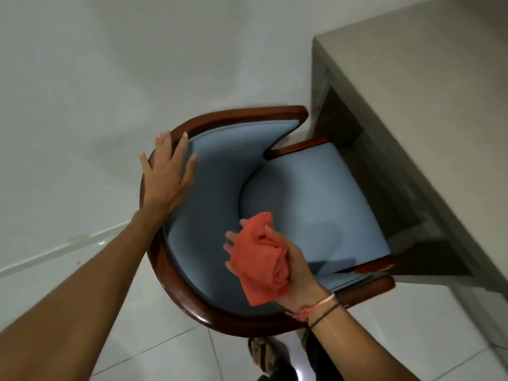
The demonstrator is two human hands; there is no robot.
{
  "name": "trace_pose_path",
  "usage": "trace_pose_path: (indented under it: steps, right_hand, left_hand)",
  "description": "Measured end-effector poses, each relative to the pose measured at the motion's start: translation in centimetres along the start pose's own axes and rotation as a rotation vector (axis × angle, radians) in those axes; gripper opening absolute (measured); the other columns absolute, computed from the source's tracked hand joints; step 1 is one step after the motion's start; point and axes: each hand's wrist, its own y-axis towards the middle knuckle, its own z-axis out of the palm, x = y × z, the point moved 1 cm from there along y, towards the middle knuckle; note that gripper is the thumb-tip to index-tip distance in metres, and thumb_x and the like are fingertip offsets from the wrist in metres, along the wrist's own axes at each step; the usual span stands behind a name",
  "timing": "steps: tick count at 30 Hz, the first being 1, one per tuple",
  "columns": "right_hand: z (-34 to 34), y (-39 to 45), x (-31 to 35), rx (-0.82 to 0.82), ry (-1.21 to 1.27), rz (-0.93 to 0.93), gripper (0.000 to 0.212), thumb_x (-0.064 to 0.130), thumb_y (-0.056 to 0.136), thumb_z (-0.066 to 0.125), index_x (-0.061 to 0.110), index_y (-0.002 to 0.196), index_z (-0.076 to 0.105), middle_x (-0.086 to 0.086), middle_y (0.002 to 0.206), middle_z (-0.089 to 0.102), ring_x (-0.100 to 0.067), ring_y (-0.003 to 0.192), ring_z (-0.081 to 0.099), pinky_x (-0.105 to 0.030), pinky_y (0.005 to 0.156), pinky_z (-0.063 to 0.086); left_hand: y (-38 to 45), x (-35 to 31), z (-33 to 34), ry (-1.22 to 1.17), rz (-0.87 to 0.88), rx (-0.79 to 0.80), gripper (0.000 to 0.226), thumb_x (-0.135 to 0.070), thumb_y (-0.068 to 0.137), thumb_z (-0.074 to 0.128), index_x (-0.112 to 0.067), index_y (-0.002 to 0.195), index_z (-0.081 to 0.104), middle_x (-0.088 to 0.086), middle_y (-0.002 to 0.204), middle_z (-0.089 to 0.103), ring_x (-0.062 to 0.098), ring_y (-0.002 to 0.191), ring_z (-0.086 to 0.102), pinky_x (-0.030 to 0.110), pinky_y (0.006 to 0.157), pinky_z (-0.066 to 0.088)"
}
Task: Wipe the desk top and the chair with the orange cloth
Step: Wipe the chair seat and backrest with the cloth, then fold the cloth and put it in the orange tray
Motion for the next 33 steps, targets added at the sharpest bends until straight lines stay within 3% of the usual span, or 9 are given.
trace_pose_path:
  steps: [4,8,11,15,18,22,25,27,33]
  right_hand:
    - [-1.9,-6.3,5.5,-0.057,0.041,-0.232,0.054,0.048,0.084,0.066,0.021,0.13,0.069,-0.007,0.125,0.073,-0.021,0.114,0.068,-0.043,0.114,0.045]
    - [-5.4,-13.6,10.7,-0.22,0.003,-0.408,0.048,0.045,0.088,0.05,0.018,0.116,0.078,-0.006,0.11,0.08,-0.019,0.098,0.076,-0.032,0.085,0.064]
    - [-9.1,-20.4,14.0,-0.305,-0.098,-0.528,0.042,0.038,0.084,0.056,0.013,0.104,0.082,-0.008,0.098,0.083,-0.019,0.089,0.079,-0.027,0.07,0.065]
    - [-15.8,-31.7,18.0,-0.382,-0.251,-0.654,0.036,0.036,0.096,0.057,0.01,0.112,0.076,-0.012,0.109,0.08,-0.022,0.102,0.076,-0.032,0.083,0.064]
    - [-22.6,-40.3,20.0,-0.578,-0.474,-0.754,0.033,0.023,0.094,0.07,0.006,0.122,0.069,-0.011,0.12,0.077,-0.022,0.112,0.073,-0.036,0.097,0.061]
    - [-32.8,-50.9,21.4,-0.855,-0.725,-0.748,0.026,0.004,0.09,0.073,0.003,0.116,0.068,-0.011,0.11,0.078,-0.017,0.095,0.071,-0.027,0.084,0.057]
    - [-38.9,-56.0,21.5,-1.211,-0.795,-0.747,0.028,0.005,0.082,0.08,0.009,0.105,0.065,-0.002,0.091,0.072,-0.018,0.08,0.065,-0.02,0.072,0.049]
    - [-42.2,-57.7,21.3,-1.351,-0.733,-0.729,0.038,0.006,0.08,0.08,0.002,0.114,0.062,-0.012,0.1,0.07,-0.03,0.09,0.065,-0.035,0.083,0.051]
    - [-48.5,-58.6,22.1,-1.391,-0.501,-0.598,0.053,0.003,0.091,0.066,-0.005,0.14,0.046,-0.027,0.138,0.058,-0.042,0.128,0.056,-0.05,0.113,0.043]
  left_hand:
    - [-6.5,-10.3,-2.0,-0.61,-0.017,0.046,0.042,-0.049,0.101,0.048,-0.021,0.129,0.064,0.006,0.14,0.061,0.022,0.135,0.052,0.028,0.111,0.036]
    - [-13.9,-22.6,-4.6,-1.138,-0.309,0.582,0.058,-0.082,0.067,0.058,-0.034,0.093,0.078,-0.004,0.097,0.08,0.013,0.09,0.077,0.033,0.077,0.061]
    - [-17.6,-31.3,-5.2,-1.215,-0.198,0.577,0.039,-0.053,0.077,0.071,-0.016,0.086,0.078,-0.004,0.078,0.078,0.011,0.074,0.073,0.044,0.067,0.065]
    - [-21.2,-43.3,-3.8,-1.207,0.026,0.494,0.015,-0.005,0.088,0.075,-0.012,0.077,0.068,-0.015,0.049,0.064,-0.007,0.047,0.056,0.011,0.047,0.045]
    - [-24.9,-52.8,-1.3,-1.141,0.147,0.558,0.011,0.0,0.089,0.073,-0.012,0.09,0.072,-0.009,0.06,0.074,0.001,0.056,0.065,0.018,0.053,0.054]
    - [-30.3,-64.6,4.2,-0.983,0.236,0.54,0.025,-0.009,0.087,0.077,-0.019,0.103,0.06,0.017,0.085,0.078,0.027,0.073,0.071,0.05,0.076,0.059]
    - [-33.9,-72.2,8.1,-0.858,0.347,0.481,0.033,-0.016,0.083,0.08,-0.014,0.107,0.056,0.013,0.085,0.075,0.027,0.075,0.07,0.046,0.076,0.059]
    - [-35.7,-76.4,10.4,-0.792,0.434,0.458,0.033,-0.019,0.082,0.08,-0.012,0.106,0.058,0.009,0.088,0.072,0.029,0.081,0.068,0.04,0.074,0.057]
    - [-37.9,-84.9,15.4,-0.617,0.653,0.427,0.03,-0.023,0.096,0.061,-0.017,0.124,0.052,0.0,0.106,0.06,0.014,0.089,0.055,0.029,0.077,0.046]
